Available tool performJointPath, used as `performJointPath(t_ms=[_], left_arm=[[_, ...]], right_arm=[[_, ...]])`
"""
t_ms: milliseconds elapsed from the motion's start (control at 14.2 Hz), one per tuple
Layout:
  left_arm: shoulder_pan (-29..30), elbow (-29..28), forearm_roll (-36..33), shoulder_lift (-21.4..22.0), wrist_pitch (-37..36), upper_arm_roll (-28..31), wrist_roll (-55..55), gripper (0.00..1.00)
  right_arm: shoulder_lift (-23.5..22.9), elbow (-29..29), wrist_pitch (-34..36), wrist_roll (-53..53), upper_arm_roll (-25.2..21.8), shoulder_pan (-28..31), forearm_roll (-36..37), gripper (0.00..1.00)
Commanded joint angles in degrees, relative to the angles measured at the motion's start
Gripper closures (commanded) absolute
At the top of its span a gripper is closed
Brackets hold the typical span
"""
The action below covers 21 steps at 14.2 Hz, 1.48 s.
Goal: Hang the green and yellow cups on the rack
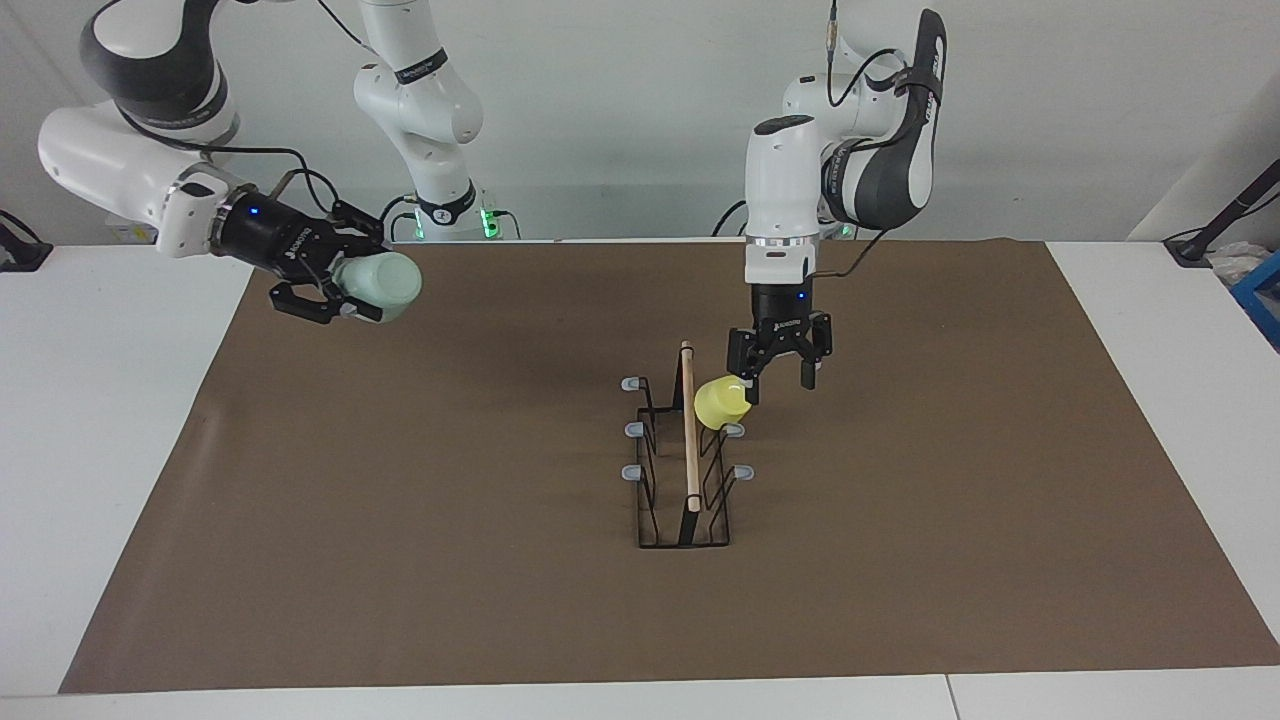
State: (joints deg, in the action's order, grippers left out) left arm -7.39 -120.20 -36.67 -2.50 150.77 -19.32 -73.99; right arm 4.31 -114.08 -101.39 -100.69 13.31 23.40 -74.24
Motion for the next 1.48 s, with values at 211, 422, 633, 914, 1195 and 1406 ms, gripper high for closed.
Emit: performJointPath(t_ms=[211,422,633,914,1195,1406], left_arm=[[0.8,9.4,7.9,-2.8,-8.0,2.3,15.1,0.00],[0.8,14.3,21.6,-2.8,-16.1,5.9,35.1,0.00],[0.7,19.2,32.2,-1.9,-27.3,11.6,55.7,0.00],[1.3,23.3,36.9,0.3,-39.7,19.0,76.8,0.00],[2.9,25.2,36.9,0.8,-47.4,22.4,89.2,0.00],[3.0,25.2,36.8,1.4,-50.9,24.2,93.4,0.00]], right_arm=[[2.3,-10.2,-4.8,-5.5,0.2,-8.6,-19.0,0.96],[1.2,-13.7,-7.0,-12.7,0.2,-12.6,-28.1,0.98],[0.7,-16.2,-10.7,-20.0,0.2,-17.9,-37.6,0.98],[-1.3,-18.4,-15.0,-30.6,0.2,-27.2,-54.0,0.98],[-6.4,-18.4,-15.5,-41.4,0.2,-28.3,-56.5,0.98],[-14.7,-18.1,-6.1,-48.2,0.2,-28.3,-60.3,0.98]])
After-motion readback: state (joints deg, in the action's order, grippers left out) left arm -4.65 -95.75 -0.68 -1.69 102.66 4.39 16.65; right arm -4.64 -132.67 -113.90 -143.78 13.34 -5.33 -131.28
